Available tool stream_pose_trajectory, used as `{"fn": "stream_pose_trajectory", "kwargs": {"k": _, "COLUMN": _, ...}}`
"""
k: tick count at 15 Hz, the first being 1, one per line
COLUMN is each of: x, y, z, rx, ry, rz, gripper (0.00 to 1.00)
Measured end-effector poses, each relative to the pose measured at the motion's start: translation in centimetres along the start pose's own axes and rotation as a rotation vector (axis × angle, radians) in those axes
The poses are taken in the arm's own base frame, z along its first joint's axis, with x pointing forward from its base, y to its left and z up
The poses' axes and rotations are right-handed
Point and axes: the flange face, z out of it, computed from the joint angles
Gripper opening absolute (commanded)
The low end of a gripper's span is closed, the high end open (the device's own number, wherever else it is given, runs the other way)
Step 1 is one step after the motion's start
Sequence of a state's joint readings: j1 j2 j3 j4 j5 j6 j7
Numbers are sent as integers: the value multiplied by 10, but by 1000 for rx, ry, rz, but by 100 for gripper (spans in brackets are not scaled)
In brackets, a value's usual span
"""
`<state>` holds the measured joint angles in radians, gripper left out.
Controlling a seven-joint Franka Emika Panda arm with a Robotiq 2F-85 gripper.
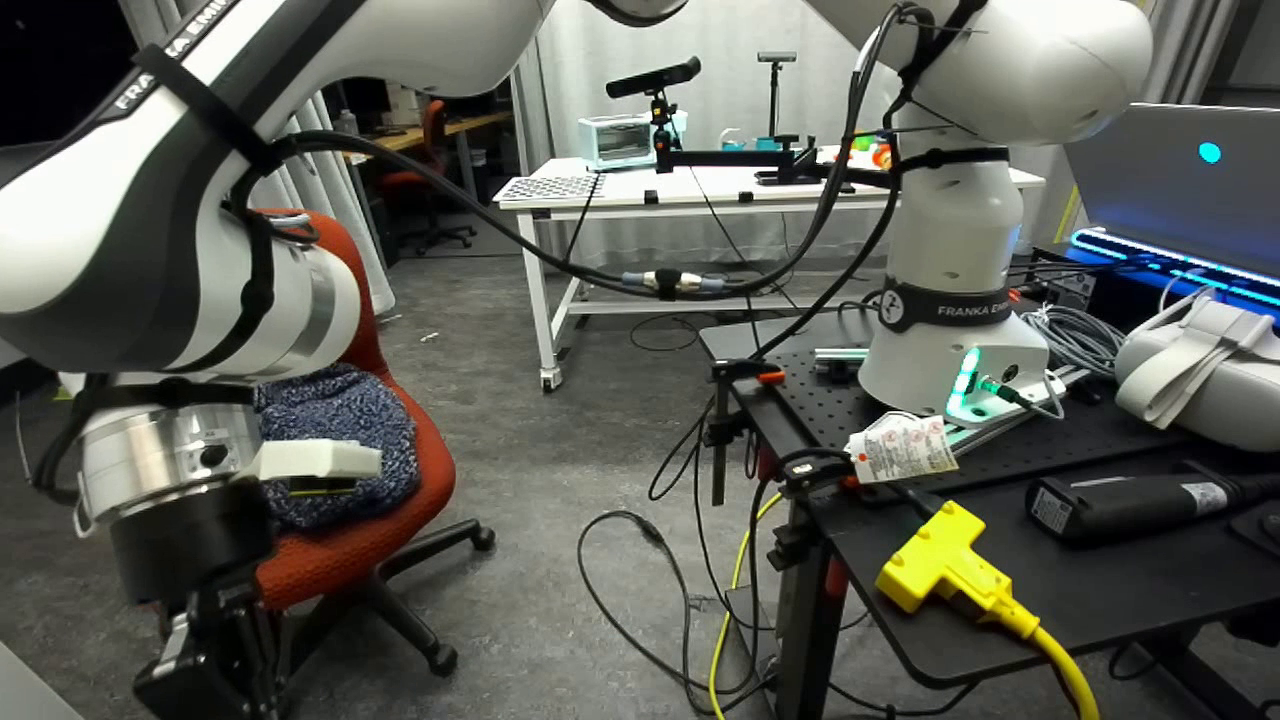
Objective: Close the drawer
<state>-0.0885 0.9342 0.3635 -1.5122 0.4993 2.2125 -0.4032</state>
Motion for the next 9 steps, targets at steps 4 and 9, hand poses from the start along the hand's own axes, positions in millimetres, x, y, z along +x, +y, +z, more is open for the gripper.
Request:
{"fn": "stream_pose_trajectory", "kwargs": {"k": 4, "x": 8, "y": -9, "z": 10, "rx": 22, "ry": 4, "rz": -14, "gripper": 0}}
{"fn": "stream_pose_trajectory", "kwargs": {"k": 9, "x": 17, "y": -23, "z": 24, "rx": 44, "ry": 8, "rz": -37, "gripper": 0}}
